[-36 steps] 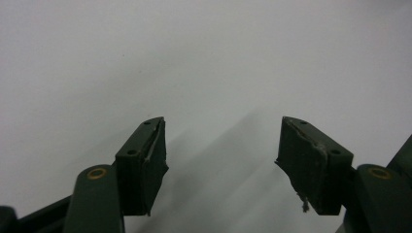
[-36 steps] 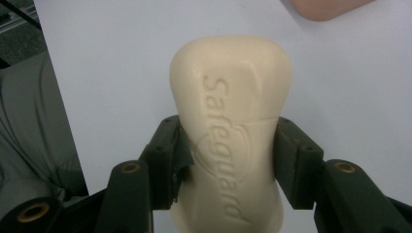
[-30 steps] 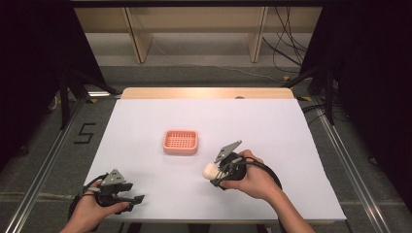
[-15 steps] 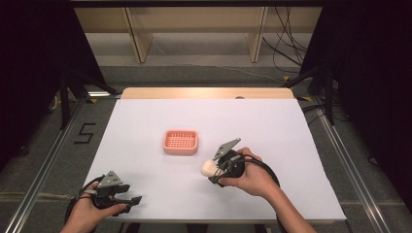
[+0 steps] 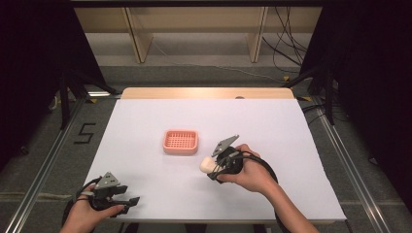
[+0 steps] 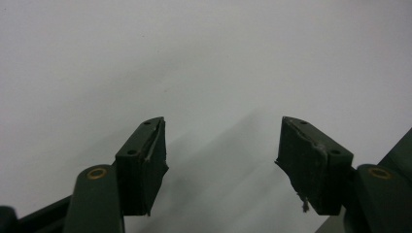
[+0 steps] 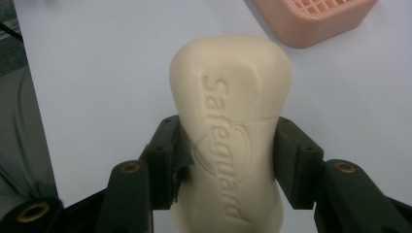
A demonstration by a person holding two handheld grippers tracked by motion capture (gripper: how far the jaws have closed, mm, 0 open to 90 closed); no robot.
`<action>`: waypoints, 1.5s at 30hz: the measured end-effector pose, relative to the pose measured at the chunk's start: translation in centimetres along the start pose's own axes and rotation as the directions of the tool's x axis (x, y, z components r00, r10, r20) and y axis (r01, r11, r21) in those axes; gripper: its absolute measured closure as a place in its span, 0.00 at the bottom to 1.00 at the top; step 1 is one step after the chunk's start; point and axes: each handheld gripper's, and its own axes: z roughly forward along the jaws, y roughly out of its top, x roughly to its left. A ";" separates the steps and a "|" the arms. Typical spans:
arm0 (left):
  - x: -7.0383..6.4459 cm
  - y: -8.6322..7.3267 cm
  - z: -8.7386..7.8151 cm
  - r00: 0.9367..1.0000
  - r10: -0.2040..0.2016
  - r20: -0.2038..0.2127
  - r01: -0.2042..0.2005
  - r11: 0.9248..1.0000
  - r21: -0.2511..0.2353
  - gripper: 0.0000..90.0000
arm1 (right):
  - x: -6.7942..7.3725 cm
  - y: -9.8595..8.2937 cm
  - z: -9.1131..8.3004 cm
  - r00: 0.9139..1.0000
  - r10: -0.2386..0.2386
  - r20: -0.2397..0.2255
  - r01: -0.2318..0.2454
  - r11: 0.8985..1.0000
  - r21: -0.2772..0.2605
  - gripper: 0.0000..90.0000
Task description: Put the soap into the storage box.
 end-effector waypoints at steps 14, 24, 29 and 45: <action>0.1 -0.2 -0.2 1.000 0.010 -0.002 -0.010 1.000 -0.006 0.38 | -0.6 0.6 0.1 1.000 0.002 0.006 -0.002 1.000 -0.004 0.56; 0.1 -0.3 -0.3 1.000 0.001 -0.015 -0.001 1.000 -0.004 0.38 | -1.0 1.3 0.3 1.000 -0.012 0.012 0.012 1.000 -0.015 0.56; 0.1 -0.2 -0.3 1.000 0.001 -0.014 -0.001 1.000 -0.004 0.38 | -1.1 1.6 0.1 1.000 -0.010 0.021 0.010 1.000 -0.002 0.56; 0.1 -0.1 -0.2 1.000 0.009 0.005 -0.009 1.000 -0.006 0.38 | -1.6 2.6 0.2 0.999 -0.025 0.047 0.025 1.000 -0.008 0.56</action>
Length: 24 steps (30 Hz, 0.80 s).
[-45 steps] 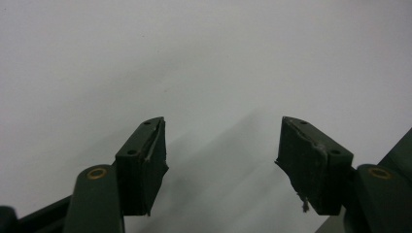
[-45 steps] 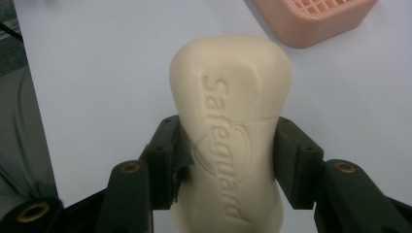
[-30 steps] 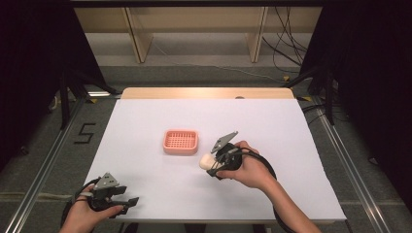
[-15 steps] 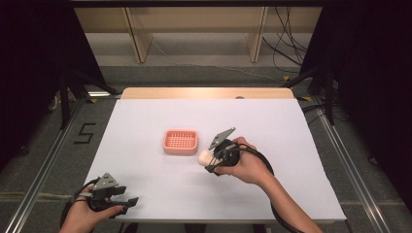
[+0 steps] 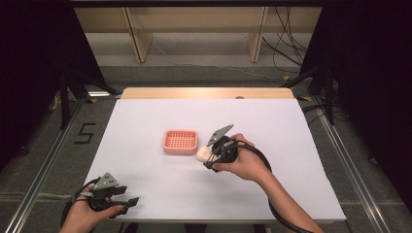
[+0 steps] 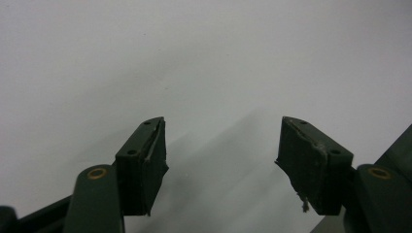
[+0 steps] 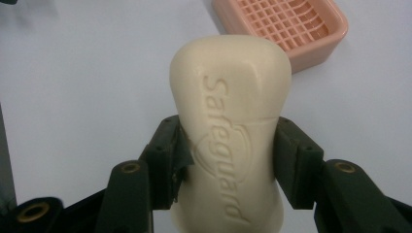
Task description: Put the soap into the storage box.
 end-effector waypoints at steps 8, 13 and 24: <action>0.0 0.0 0.0 1.000 -0.001 0.001 0.001 1.000 0.000 0.38 | -0.2 0.5 0.1 1.000 -0.002 -0.002 0.002 1.000 -0.010 0.56; 0.0 0.0 0.0 1.000 -0.002 0.001 0.002 1.000 -0.001 0.38 | -0.3 0.8 0.3 1.000 -0.018 -0.002 0.018 1.000 -0.014 0.56; 0.0 0.0 0.0 1.000 -0.004 0.001 0.004 1.000 -0.004 0.38 | -0.8 1.3 0.2 1.000 -0.008 0.007 0.008 1.000 -0.019 0.56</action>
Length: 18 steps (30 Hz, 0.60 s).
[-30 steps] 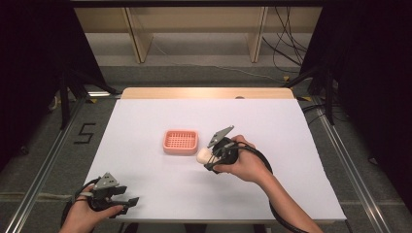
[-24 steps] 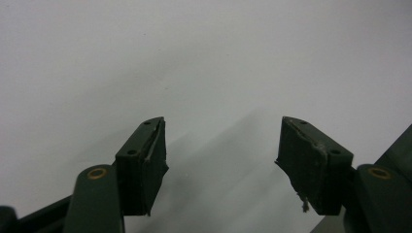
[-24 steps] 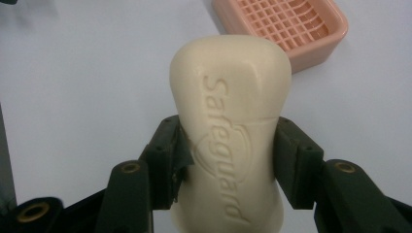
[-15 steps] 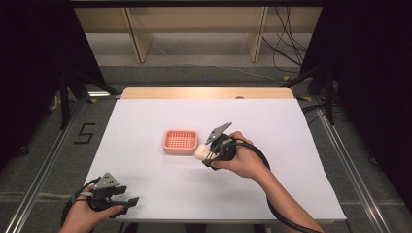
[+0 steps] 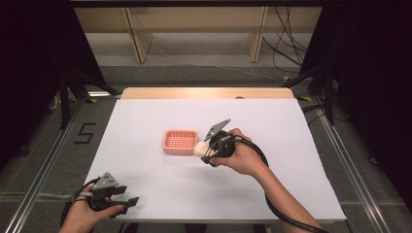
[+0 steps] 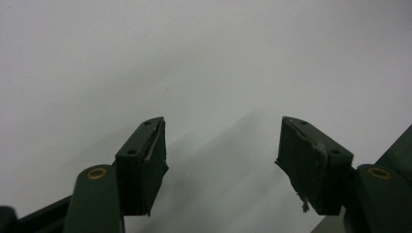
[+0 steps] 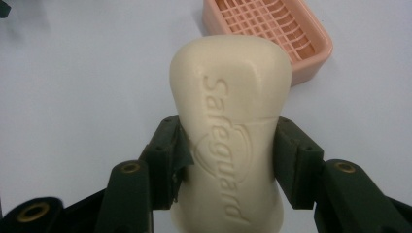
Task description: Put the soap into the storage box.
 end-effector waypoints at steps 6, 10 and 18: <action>0.0 0.0 0.0 1.000 0.003 0.000 -0.003 1.000 0.001 0.38 | -0.2 0.2 0.2 1.000 0.005 0.006 -0.005 1.000 0.003 0.56; 0.0 0.0 0.0 1.000 -0.002 -0.006 0.002 1.000 -0.004 0.38 | -0.5 0.5 0.2 1.000 -0.012 0.002 0.012 1.000 -0.001 0.56; 0.0 0.0 0.0 1.000 -0.004 -0.013 0.004 1.000 0.000 0.38 | -0.7 1.1 0.3 1.000 -0.008 0.005 0.009 1.000 -0.003 0.56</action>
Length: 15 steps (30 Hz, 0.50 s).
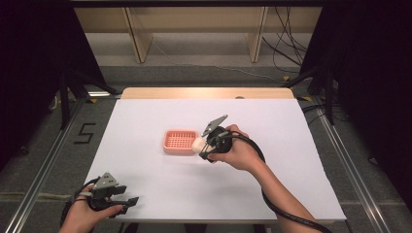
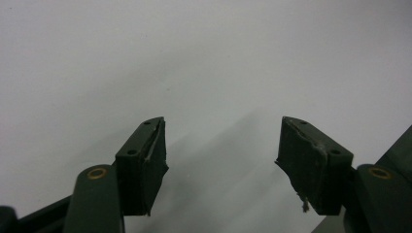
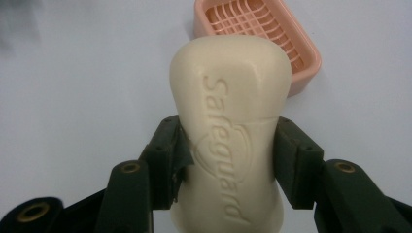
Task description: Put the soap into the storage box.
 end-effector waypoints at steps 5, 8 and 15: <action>0.0 0.0 0.0 1.000 -0.008 0.004 0.008 1.000 -0.001 0.38 | -0.1 0.3 0.3 1.000 -0.011 -0.004 0.011 1.000 -0.003 0.56; 0.0 0.0 0.0 1.000 0.000 0.001 0.000 1.000 -0.003 0.38 | 0.0 0.5 0.5 1.000 0.003 -0.002 -0.003 1.000 0.003 0.56; 0.0 0.0 0.0 1.000 0.001 0.001 -0.001 1.000 -0.003 0.38 | -0.2 0.7 0.7 1.000 -0.001 0.006 0.002 1.000 -0.005 0.56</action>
